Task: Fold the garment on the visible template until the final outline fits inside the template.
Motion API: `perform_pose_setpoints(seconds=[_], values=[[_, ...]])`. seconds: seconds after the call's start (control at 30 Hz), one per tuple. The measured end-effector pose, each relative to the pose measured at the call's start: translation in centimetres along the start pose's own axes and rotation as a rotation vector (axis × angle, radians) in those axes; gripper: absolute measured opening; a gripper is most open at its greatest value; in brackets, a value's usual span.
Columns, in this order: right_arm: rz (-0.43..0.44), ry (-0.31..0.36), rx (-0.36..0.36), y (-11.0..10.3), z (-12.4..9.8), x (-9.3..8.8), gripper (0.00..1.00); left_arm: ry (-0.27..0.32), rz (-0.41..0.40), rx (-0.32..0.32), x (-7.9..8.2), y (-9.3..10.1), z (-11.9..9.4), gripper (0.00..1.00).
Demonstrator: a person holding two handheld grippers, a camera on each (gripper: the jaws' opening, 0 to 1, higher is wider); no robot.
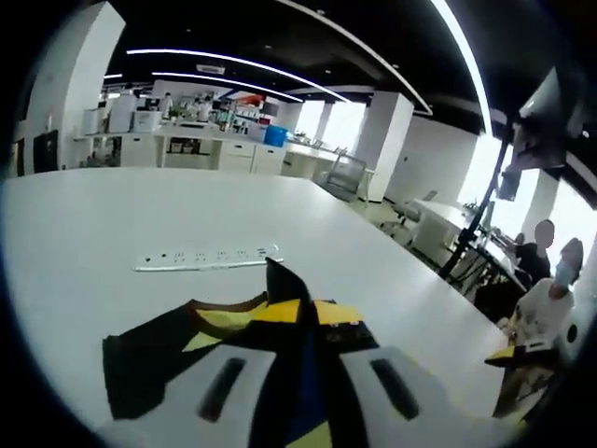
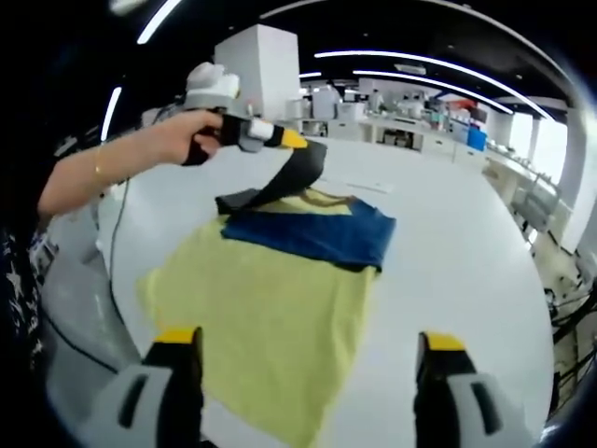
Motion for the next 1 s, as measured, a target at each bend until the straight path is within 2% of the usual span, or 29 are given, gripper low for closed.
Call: perform_pose_setpoints(seconds=[0.3,0.57,0.7,0.73,0.93,1.0], values=[[0.000,-0.008,-0.002,0.1,0.1,-0.1,0.96,-0.005,-0.032,-0.091,-1.5,2.3,1.1,0.00],[0.004,-0.016,-0.005,0.2,0.1,-0.4,0.96,-0.022,-0.023,-0.167,-2.8,4.0,2.0,0.00],[0.003,-0.019,-0.007,0.2,0.1,-0.5,0.95,-0.065,0.013,-0.212,-4.0,5.1,2.6,0.00],[0.004,-0.019,-0.008,0.2,0.1,-0.5,0.95,-0.087,0.017,-0.214,-4.5,5.2,2.7,0.00],[0.017,-0.023,-0.010,0.3,0.0,-0.9,0.95,-0.123,-0.005,-0.228,-6.5,6.0,3.0,0.00],[0.019,-0.026,-0.011,0.3,0.1,-1.0,0.95,-0.144,0.016,-0.237,-7.1,6.5,3.0,0.01]])
Point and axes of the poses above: the point that each gripper's makers call its tool centre point, and the gripper's own axes: z roughly forward along the fingers, y roughly to its right, x roughly out of its top, the point moved 5 cm from there along -z, roughly backward along the fingers, and after that the axes turned 5 degrees about y, right-handed, at the moved point
